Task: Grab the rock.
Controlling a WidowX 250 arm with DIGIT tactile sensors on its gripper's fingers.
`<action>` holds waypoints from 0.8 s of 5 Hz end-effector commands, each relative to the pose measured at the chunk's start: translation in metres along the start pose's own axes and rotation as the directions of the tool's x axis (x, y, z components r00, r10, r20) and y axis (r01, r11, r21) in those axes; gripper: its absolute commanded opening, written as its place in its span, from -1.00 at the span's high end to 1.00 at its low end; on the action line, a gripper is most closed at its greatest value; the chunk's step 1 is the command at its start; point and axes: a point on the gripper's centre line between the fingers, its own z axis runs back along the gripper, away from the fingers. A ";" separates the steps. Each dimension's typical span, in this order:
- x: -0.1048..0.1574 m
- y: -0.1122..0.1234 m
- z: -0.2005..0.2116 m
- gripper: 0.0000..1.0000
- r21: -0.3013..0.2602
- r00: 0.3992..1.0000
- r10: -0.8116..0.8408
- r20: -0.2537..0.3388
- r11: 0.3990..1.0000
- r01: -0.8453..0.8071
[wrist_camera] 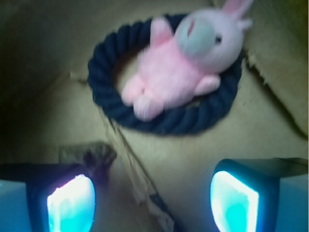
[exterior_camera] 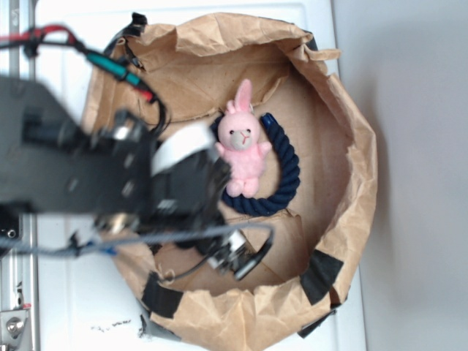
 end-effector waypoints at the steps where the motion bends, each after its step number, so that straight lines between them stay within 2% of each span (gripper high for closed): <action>1: -0.002 -0.031 0.005 -1.00 -0.025 1.000 0.014 0.023 1.000 -0.014; 2: 0.001 -0.045 0.000 -1.00 0.003 0.998 0.060 0.029 0.998 -0.060; 3: 0.008 -0.060 -0.016 -1.00 0.068 0.994 0.103 0.048 0.992 -0.106; 4: 0.012 -0.064 -0.031 -1.00 0.109 0.989 0.118 0.083 0.986 -0.127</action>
